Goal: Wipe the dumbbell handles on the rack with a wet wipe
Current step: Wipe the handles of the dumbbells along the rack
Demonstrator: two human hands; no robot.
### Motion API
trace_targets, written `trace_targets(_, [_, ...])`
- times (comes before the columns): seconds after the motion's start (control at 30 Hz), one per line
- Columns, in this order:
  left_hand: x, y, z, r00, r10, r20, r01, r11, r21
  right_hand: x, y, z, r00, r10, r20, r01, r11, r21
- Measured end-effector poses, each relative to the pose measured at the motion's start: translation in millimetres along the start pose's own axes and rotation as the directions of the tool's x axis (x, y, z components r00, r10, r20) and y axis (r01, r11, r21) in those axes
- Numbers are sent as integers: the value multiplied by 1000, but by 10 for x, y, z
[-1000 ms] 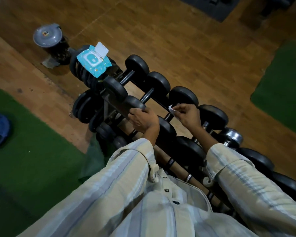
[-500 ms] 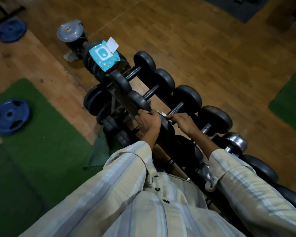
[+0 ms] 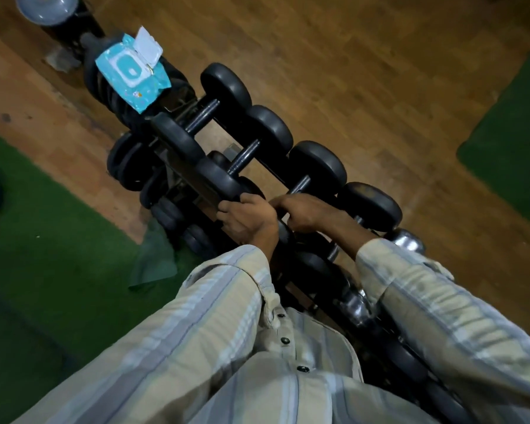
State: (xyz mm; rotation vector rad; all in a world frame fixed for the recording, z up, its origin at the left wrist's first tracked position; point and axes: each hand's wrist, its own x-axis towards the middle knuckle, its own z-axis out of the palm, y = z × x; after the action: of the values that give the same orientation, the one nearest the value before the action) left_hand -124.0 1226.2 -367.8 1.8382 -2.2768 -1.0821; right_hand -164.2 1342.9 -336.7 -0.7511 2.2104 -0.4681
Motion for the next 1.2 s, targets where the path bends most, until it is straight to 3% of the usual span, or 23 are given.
trace_targets(0.1, [1, 7, 10, 1000, 0, -20, 0, 1000, -16, 148, -46, -92, 998, 42, 47, -38, 996, -86])
trace_targets(0.2, [6, 5, 13, 1000, -3, -21, 2, 1000, -21, 64, -12, -52, 999, 36, 36, -36, 999, -5])
trace_targets(0.37, [7, 9, 42, 997, 23, -78, -25, 999, -33, -289, 44, 191, 995, -8, -98, 31, 970, 242])
trace_targets(0.6, [-14, 20, 28, 997, 12, -76, -15, 999, -38, -448, -70, 430, 922, 161, -353, -89, 973, 212])
trace_targets(0.7, [-18, 22, 40, 995, 20, -94, -22, 1000, -20, -416, -157, 414, 899, 205, -386, -65, 936, 347])
trace_targets(0.83, [-9, 27, 57, 995, 29, -96, -29, 1000, -8, -377, -253, 456, 827, 496, -264, -214, 712, 669])
trace_targets(0.93, [-9, 32, 38, 997, 21, -72, -22, 1000, -10, -302, -288, 431, 774, 614, -153, -238, 506, 829])
trace_targets(1.03, [-25, 39, 41, 997, 31, -72, -31, 999, -8, -161, -251, 400, 678, 735, 21, -199, 156, 967])
trace_targets(1.2, [-21, 45, 56, 996, 19, -82, -19, 1000, -2, -20, -155, 424, 777, 593, 209, -1, -331, 944])
